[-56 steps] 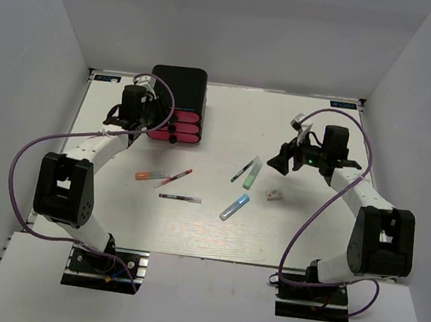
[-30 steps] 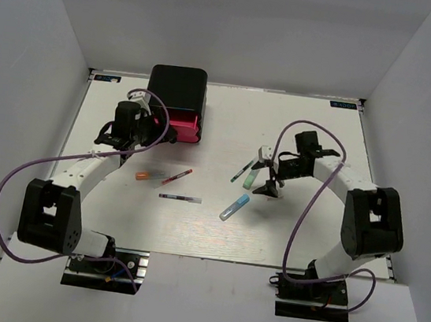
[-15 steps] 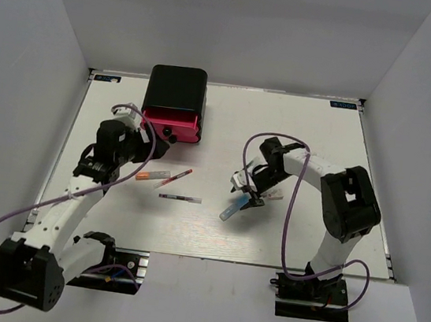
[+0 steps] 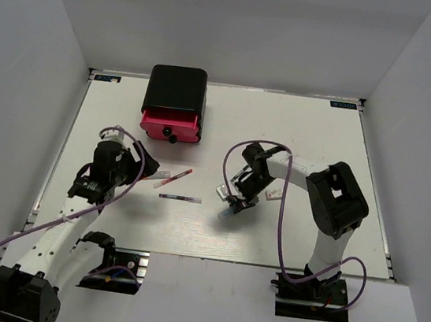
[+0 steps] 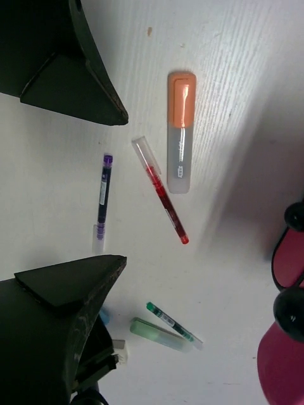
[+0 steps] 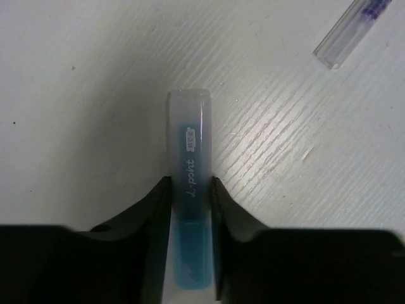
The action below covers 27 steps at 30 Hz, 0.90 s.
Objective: Sort the stationery into containers
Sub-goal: Pick up the pen from the center of the board.
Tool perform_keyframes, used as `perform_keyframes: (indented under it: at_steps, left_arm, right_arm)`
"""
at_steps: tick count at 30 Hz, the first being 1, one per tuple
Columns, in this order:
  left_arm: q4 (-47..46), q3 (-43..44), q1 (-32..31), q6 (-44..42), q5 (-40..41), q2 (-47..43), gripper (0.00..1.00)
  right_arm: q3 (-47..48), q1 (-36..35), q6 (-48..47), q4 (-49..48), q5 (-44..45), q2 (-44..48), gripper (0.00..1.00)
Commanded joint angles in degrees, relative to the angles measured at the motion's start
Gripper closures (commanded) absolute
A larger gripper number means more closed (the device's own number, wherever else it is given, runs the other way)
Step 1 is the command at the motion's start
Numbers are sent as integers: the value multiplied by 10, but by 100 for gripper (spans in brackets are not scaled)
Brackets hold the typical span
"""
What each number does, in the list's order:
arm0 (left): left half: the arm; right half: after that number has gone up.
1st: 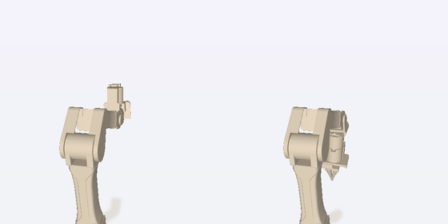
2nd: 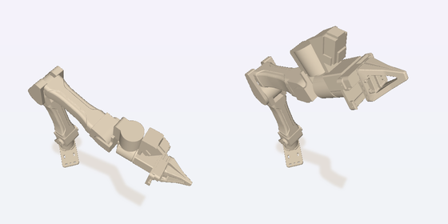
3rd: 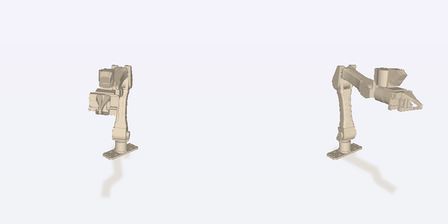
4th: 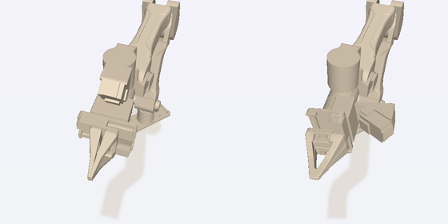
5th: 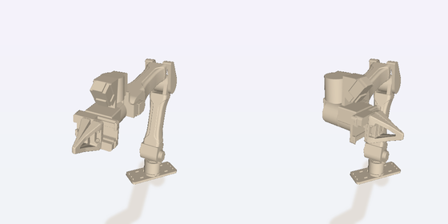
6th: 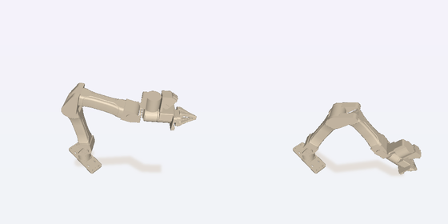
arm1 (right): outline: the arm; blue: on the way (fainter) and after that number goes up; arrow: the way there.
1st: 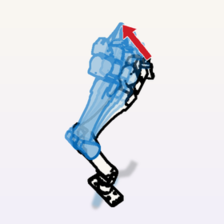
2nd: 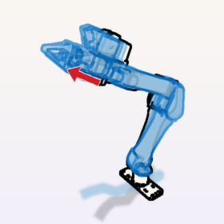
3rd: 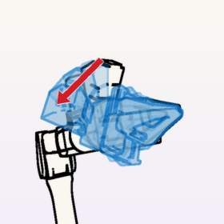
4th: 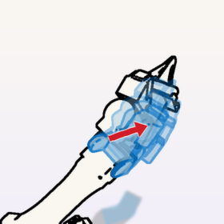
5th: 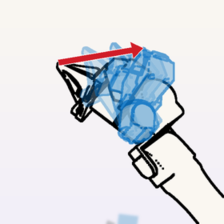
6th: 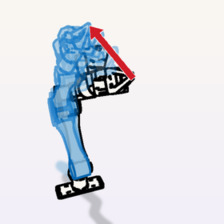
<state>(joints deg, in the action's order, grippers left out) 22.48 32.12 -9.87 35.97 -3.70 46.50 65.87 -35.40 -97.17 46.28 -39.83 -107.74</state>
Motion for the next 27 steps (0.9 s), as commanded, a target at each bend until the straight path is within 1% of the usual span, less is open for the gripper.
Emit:
perform_keyframes:
  at_steps: [1, 4, 5, 7, 8, 9, 10, 11, 12, 13, 14, 16, 17, 18, 21, 22, 23, 24, 25, 27]
  left_arm:
    - [4, -14, 3, 69, 23, -20, 7]
    - [4, -20, 3, 110, 46, -20, 7]
    - [4, -26, 3, 141, 53, -20, 7]
    - [9, -26, 8, 171, 60, -14, 7]
    - [9, -32, 8, 197, 60, -14, 7]
    - [9, -32, 8, 206, 65, -5, 7]
    - [4, -32, 8, 213, 65, 0, 7]
    - [4, -32, 8, 227, 65, 10, 7]
    - [4, -37, 8, 234, 65, 15, 7]
    - [-2, -37, 8, 239, 70, 25, 7]
    - [-2, -37, 8, 244, 70, 31, 7]
    - [-8, -37, 8, 251, 70, 39, 7]
    - [-8, -37, 8, 258, 70, 48, 7]
    - [-8, -32, 8, 258, 70, 48, 7]
    - [-8, -32, 8, 273, 76, 61, 7]
    - [-8, -32, 8, 278, 76, 61, 7]
    - [-2, -32, 8, 278, 81, 61, 7]
    - [-2, -37, 8, 284, 81, 61, 7]
    - [-2, -37, 8, 284, 81, 61, 7]
    - [-2, -43, 8, 289, 87, 55, 7]
  right_arm:
    - [1, -14, 28, -31, 52, -1, 76]
    - [3, -13, 38, -25, 48, 16, 90]
    - [11, -13, 51, -19, 41, 23, 94]
    - [35, -13, 93, -27, 2, 51, 96]
    - [72, -13, 136, -34, -6, 57, 96]
    - [87, -13, 186, -68, -28, 68, 97]
    - [100, -13, 215, -86, -34, 76, 97]
    - [140, -15, 314, -108, -38, 82, 100]
    - [153, -17, 347, -128, -40, 82, 100]
    - [164, -16, 376, -198, -36, 82, 100]
    - [198, -19, 469, -224, -32, 76, 100]
    - [230, -21, 517, -303, -17, 69, 100]
    - [241, -23, 559, -329, -13, 56, 100]
    - [274, -25, 587, -337, -11, 50, 100]
    - [311, -34, 634, -374, 1, 14, 100]
    - [317, -37, 644, -412, 7, 11, 100]
    - [318, -38, 653, -431, 10, 5, 100]
    - [313, -46, 687, -449, 15, 3, 100]
    - [313, -48, 697, -511, 20, 2, 100]
    - [320, -55, 731, -538, 25, -10, 100]
